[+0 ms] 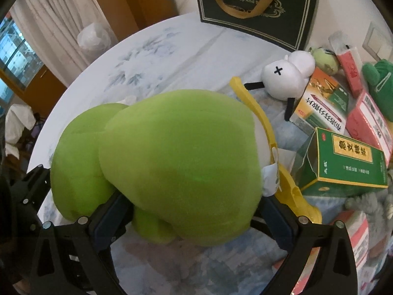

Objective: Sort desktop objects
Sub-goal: 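Close the left and right tools on the lime-green plush together, then lift the green plush with both tools and carry it over the crate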

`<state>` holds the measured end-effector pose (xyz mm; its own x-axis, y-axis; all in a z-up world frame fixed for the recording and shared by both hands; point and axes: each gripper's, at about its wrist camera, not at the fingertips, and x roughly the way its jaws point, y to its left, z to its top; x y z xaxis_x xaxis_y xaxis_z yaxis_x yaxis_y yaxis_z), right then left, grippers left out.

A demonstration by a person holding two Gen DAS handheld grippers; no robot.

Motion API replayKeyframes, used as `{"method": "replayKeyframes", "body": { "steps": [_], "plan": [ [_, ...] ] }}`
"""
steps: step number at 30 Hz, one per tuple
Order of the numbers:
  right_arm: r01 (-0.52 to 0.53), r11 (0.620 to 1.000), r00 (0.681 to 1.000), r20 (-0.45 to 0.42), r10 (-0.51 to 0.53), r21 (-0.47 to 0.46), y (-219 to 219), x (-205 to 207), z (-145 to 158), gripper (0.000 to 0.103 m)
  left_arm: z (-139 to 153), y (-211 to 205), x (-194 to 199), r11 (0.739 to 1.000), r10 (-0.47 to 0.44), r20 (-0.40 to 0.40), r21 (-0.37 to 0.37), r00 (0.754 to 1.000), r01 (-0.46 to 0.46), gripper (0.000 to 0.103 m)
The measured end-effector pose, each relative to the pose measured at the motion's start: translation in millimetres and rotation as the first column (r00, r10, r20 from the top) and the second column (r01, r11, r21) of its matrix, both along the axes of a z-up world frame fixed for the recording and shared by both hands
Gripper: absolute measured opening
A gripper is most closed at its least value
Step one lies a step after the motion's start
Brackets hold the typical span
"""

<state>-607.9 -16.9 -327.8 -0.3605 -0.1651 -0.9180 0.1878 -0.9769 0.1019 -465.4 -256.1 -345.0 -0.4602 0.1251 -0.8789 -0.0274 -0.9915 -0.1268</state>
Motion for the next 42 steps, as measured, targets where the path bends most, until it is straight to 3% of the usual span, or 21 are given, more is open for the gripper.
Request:
{"method": "replayKeyframes", "body": {
  "steps": [5, 13, 21, 30, 35, 38, 42],
  "plan": [
    [-0.006, 1.0, 1.0, -0.029, 0.007, 0.022, -5, 10, 10, 0.085, 13, 2, 9, 0.999, -0.004, -0.03, -0.036, 1.0, 0.003, 0.076],
    [0.0, 1.0, 0.996, -0.087, 0.0, 0.006, -2, 41, 43, 0.083, 50, 9, 36, 0.999, -0.017, -0.096, -0.045, 0.995, 0.013, 0.075],
    [0.043, 0.999, 0.979, -0.198, -0.041, 0.002, 18, 96, 112, 0.083, 120, 39, 79, 0.996, -0.07, -0.214, -0.066, 0.974, 0.057, 0.075],
    [0.102, 0.994, 0.937, -0.338, -0.087, 0.026, 63, 189, 194, 0.083, 194, 100, 150, 0.993, -0.117, -0.355, -0.066, 0.928, 0.1, 0.075],
    [0.177, 0.983, 0.905, -0.4, -0.146, 0.043, 88, 247, 235, 0.083, 232, 133, 186, 0.984, -0.18, -0.415, -0.063, 0.892, 0.169, 0.075],
    [0.244, 0.968, 0.874, -0.445, -0.196, 0.054, 102, 280, 261, 0.083, 259, 152, 206, 0.966, -0.254, -0.464, -0.073, 0.849, 0.249, 0.075],
    [0.369, 0.928, 0.809, -0.507, -0.298, 0.044, 121, 329, 298, 0.083, 296, 180, 231, 0.927, -0.357, -0.522, -0.094, 0.774, 0.364, 0.075]
  ]
}}
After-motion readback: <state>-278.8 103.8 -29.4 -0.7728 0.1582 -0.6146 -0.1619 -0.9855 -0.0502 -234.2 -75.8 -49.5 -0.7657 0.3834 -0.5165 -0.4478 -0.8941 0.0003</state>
